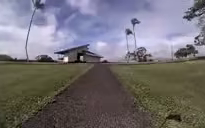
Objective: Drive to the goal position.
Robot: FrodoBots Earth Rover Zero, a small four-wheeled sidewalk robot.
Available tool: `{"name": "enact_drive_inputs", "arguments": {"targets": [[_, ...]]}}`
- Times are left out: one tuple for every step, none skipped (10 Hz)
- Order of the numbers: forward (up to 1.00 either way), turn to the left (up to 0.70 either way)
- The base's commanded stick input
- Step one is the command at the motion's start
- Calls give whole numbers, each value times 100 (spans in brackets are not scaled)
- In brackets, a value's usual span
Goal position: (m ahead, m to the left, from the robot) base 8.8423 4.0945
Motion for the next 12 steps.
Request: {"name": "enact_drive_inputs", "arguments": {"targets": [[50,27],[50,47],[50,50],[50,23],[50,0],[50,0],[50,0],[50,0],[50,0],[50,0],[50,0],[50,0]]}}
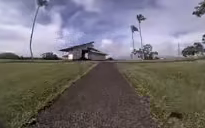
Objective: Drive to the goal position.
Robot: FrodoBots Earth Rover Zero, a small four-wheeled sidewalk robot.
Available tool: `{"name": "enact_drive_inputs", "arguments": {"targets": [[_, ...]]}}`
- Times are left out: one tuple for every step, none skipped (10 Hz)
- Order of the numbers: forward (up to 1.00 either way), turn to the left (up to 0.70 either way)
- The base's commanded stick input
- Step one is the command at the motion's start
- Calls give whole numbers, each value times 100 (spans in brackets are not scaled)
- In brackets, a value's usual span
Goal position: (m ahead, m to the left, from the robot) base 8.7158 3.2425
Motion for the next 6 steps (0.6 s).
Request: {"name": "enact_drive_inputs", "arguments": {"targets": [[50,0],[50,0],[50,0],[50,0],[50,0],[50,0]]}}
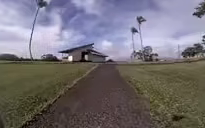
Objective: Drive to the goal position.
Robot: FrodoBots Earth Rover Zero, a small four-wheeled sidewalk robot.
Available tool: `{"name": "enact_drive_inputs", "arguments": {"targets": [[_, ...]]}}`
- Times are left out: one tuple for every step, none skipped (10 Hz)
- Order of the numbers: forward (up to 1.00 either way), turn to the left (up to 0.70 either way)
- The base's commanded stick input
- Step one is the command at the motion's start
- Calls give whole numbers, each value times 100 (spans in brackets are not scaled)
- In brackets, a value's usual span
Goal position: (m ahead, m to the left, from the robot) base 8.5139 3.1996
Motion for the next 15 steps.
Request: {"name": "enact_drive_inputs", "arguments": {"targets": [[50,0],[50,0],[50,0],[50,0],[50,0],[50,0],[50,0],[50,0],[50,0],[50,0],[50,0],[50,0],[50,0],[50,0],[50,0]]}}
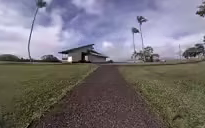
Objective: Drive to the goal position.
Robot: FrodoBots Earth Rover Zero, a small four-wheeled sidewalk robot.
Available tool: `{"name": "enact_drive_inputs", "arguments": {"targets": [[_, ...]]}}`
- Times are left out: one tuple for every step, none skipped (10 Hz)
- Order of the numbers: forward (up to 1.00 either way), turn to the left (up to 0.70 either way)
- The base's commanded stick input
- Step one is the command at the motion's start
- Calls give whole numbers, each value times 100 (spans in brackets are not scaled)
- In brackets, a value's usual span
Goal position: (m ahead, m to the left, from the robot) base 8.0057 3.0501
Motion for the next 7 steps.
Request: {"name": "enact_drive_inputs", "arguments": {"targets": [[50,0],[50,0],[50,0],[50,0],[50,0],[50,0],[50,0]]}}
